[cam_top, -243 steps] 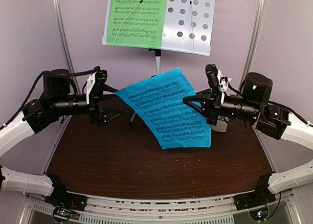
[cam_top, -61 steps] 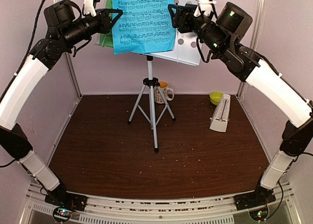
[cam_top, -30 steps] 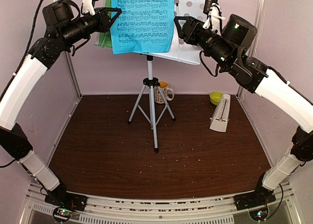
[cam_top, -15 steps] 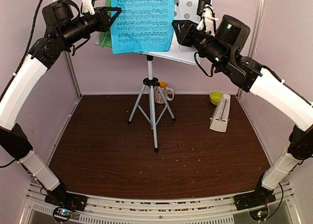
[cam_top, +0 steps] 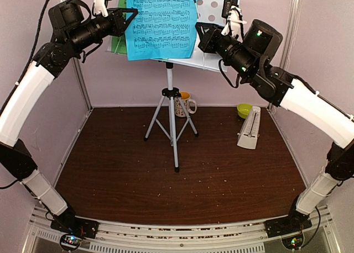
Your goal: Set up the instrument practice props
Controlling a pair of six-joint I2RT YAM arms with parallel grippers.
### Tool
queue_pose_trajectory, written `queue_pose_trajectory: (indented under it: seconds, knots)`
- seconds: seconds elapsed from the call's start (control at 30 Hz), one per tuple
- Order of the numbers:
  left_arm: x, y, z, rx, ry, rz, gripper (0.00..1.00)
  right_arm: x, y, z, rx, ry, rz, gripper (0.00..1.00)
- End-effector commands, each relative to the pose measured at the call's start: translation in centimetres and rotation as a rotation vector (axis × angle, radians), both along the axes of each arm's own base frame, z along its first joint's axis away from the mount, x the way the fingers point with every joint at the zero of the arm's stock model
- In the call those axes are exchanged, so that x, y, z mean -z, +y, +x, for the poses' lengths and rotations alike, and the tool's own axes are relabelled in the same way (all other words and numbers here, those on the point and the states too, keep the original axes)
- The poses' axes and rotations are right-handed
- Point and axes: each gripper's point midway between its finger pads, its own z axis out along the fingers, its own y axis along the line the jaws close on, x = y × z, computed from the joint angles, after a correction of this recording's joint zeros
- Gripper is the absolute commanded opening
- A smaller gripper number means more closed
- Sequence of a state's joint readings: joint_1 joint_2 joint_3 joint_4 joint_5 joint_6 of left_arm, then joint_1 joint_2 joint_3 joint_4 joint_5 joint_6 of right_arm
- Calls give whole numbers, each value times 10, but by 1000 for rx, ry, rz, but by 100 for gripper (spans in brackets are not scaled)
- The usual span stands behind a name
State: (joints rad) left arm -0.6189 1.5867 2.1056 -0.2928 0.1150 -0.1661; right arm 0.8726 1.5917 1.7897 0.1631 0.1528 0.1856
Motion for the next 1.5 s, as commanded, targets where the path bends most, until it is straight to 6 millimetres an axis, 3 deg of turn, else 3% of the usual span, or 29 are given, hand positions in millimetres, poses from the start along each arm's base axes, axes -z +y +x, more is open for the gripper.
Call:
queue_pose_trajectory:
  seconds: [0.0, 0.57, 1.47]
  knots:
    - [-11, -9, 2, 42, -66, 5, 0, -13, -8, -6, 13, -73, -5, 0]
    - [-20, -40, 4, 187, -113, -19, 0, -17, -7, -9, 14, -104, -27, 0]
    - [-13, -78, 7, 313, -172, -17, 0, -21, -11, -12, 27, -128, -44, 0]
